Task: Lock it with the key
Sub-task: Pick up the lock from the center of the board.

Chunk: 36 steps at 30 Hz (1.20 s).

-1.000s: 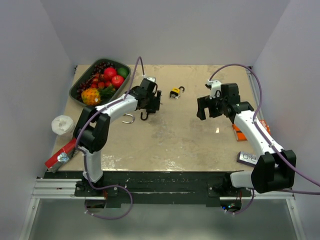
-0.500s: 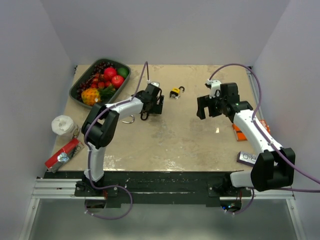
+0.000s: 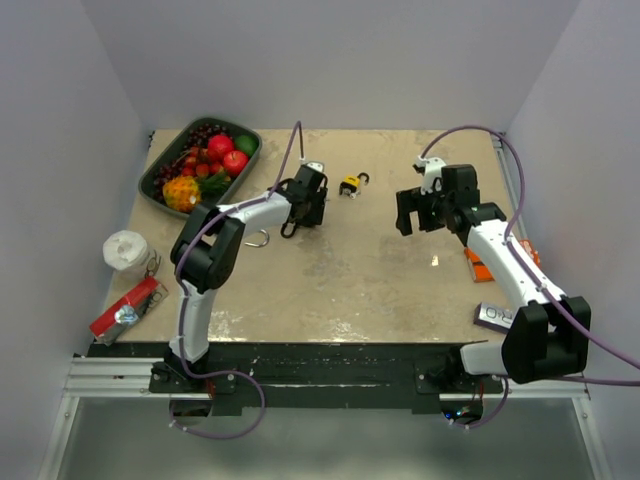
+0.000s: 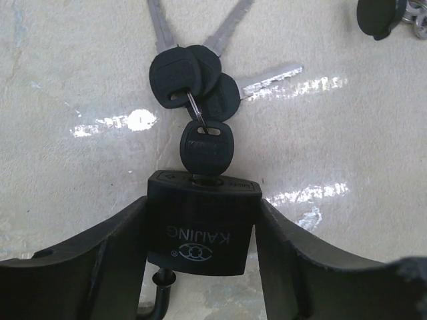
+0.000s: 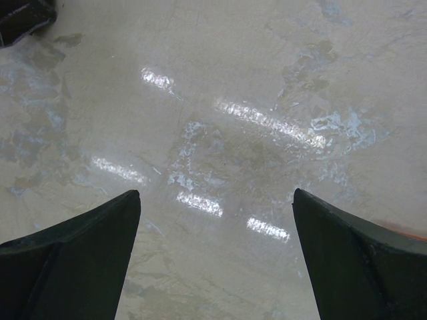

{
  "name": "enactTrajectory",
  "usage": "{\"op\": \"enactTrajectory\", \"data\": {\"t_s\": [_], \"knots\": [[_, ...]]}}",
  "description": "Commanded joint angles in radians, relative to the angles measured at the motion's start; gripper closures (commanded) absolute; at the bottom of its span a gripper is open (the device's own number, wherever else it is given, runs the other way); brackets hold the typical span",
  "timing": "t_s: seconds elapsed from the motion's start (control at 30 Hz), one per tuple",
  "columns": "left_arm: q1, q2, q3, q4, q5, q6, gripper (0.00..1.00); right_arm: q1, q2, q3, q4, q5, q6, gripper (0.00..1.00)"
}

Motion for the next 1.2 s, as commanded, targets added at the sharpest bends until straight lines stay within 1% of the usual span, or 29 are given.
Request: {"op": "enactTrajectory", "data": {"t_s": [0.0,0.03,0.07,0.1,0.17,0.23,0.27,0.33,0.37,0.4,0.47,0.5,0.57,0.6,0.67,0.7,0.73,0.77,0.8,0.87,0.9,0.93,1.0,1.07,1.17], "knots": [[-0.002,0.002,0.036,-0.013,0.09,0.022,0.77,-0.002,-0.072,-0.021,0.088,0.04,-0.009,0.01],[-0.002,-0.005,0.044,-0.02,0.104,0.025,0.91,0.0,-0.11,-0.047,0.101,0.032,-0.029,0.01],[-0.004,-0.012,0.047,-0.031,0.118,0.03,0.97,-0.002,-0.127,-0.058,0.111,0.032,-0.052,0.01],[-0.004,-0.029,0.05,-0.051,0.142,0.031,1.0,-0.002,-0.144,-0.076,0.121,0.032,-0.096,0.01],[-0.002,-0.054,0.059,-0.069,0.175,0.053,1.0,-0.002,-0.207,-0.085,0.121,0.018,-0.147,0.01],[-0.002,-0.109,0.05,-0.076,0.238,0.07,1.0,-0.002,-0.25,-0.093,0.117,0.009,-0.213,0.01],[-0.004,-0.13,0.044,-0.073,0.279,0.091,1.0,0.0,-0.284,-0.092,0.117,0.0,-0.228,0.01],[-0.004,-0.189,0.037,-0.079,0.371,0.109,1.0,0.0,-0.309,-0.073,0.063,-0.048,-0.297,0.01],[-0.007,-0.207,0.035,-0.086,0.397,0.123,1.0,0.0,-0.324,-0.076,0.05,-0.103,-0.323,0.01],[-0.005,-0.238,0.035,-0.108,0.467,0.134,1.0,0.0,-0.35,-0.084,0.036,-0.123,-0.354,0.01],[-0.005,-0.265,0.035,-0.132,0.532,0.161,1.0,0.0,-0.379,-0.095,0.026,-0.176,-0.388,0.01],[-0.007,-0.288,0.035,-0.163,0.601,0.177,1.0,-0.002,-0.399,-0.102,0.005,-0.203,-0.435,0.01],[-0.005,-0.311,0.035,-0.195,0.67,0.226,1.0,-0.002,-0.414,-0.104,-0.035,-0.256,-0.493,0.01],[-0.007,-0.336,0.033,-0.227,0.734,0.241,1.0,0.0,-0.421,-0.107,-0.064,-0.308,-0.541,0.01],[-0.005,-0.356,0.032,-0.279,0.804,0.287,1.0,-0.002,-0.45,-0.118,-0.075,-0.345,-0.572,0.01],[-0.005,-0.37,0.035,-0.298,0.863,0.301,1.0,-0.002,-0.465,-0.136,-0.085,-0.4,-0.621,0.01],[-0.007,-0.379,0.027,-0.309,0.903,0.313,1.0,0.0,-0.505,-0.147,-0.09,-0.439,-0.654,0.01],[-0.005,-0.387,0.026,-0.339,0.952,0.356,1.0,-0.002,-0.526,-0.16,-0.087,-0.468,-0.679,0.01],[-0.007,-0.397,0.024,-0.352,1.038,0.356,1.0,0.0,-0.548,-0.185,-0.07,-0.521,-0.707,0.01],[-0.007,-0.414,0.003,-0.37,1.118,0.401,1.0,0.0,-0.602,-0.2,-0.061,-0.577,-0.736,0.01],[-0.005,-0.419,-0.003,-0.378,1.194,0.412,1.0,-0.002,-0.618,-0.213,-0.05,-0.609,-0.754,0.01],[-0.005,-0.422,-0.016,-0.382,1.224,0.415,1.0,0.0,-0.631,-0.22,-0.046,-0.659,-0.762,0.01],[-0.01,-0.426,-0.022,-0.41,1.288,0.436,1.0,0.001,-0.664,-0.245,-0.041,-0.704,-0.791,0.01],[-0.02,-0.434,-0.031,-0.425,1.299,0.459,1.0,0.004,-0.694,-0.26,-0.037,-0.747,-0.81,0.01],[-0.045,-0.442,-0.049,-0.438,1.336,0.468,1.0,0.018,-0.721,-0.285,-0.052,-0.778,-0.901,0.01]]}}
